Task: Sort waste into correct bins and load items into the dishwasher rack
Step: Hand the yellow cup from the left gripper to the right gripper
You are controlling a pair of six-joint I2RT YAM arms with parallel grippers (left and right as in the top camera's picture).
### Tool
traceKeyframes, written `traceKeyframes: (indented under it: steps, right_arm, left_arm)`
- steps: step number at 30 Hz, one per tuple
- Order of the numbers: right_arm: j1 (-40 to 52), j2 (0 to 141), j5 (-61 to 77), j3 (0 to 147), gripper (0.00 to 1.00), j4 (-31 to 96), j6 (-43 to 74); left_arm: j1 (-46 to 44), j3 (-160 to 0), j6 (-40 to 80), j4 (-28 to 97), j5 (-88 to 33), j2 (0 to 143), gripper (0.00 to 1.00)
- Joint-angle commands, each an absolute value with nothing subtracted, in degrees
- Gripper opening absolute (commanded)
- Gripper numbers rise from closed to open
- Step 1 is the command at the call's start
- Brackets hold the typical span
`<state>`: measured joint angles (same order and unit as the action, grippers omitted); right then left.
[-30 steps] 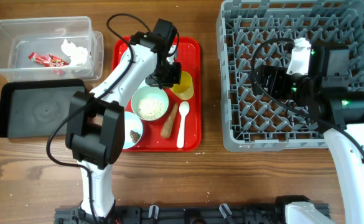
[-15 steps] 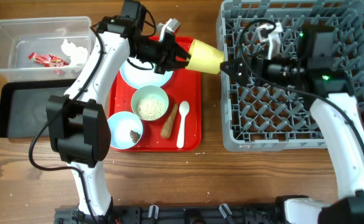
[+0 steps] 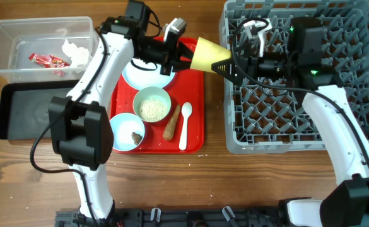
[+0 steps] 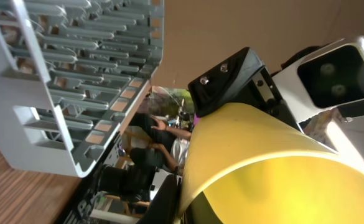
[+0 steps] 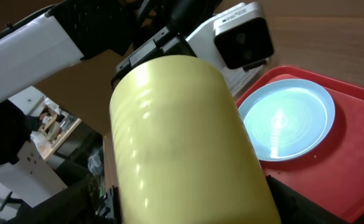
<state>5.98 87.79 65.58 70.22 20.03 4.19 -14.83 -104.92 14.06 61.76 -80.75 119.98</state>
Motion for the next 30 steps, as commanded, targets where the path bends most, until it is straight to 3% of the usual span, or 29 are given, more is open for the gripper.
traceKeyframes:
  steps: [1,6,14,18,30]
  right_arm:
    - [6.92,88.53,68.36,70.81,0.83,18.76,3.38]
    - [6.92,88.53,69.12,70.81,0.72,17.67,4.73]
    - [6.92,88.53,69.10,70.81,0.71,19.53,4.64]
    - [6.90,88.53,68.95,70.81,0.61,19.33,5.98]
    - [6.90,88.53,67.96,70.81,0.72,20.01,7.51]
  left_arm:
    - [-16.71,-106.08,14.41,61.87,-81.82,118.06,0.04]
    - [-17.78,-106.08,14.37,61.78,-81.80,118.06,0.04]
    - [-17.63,-106.08,14.37,60.27,-81.78,118.06,0.04]
    - [-17.63,-106.08,14.37,59.99,-81.34,118.06,0.04]
    - [-17.63,-106.08,15.70,58.00,-81.41,118.06,0.04]
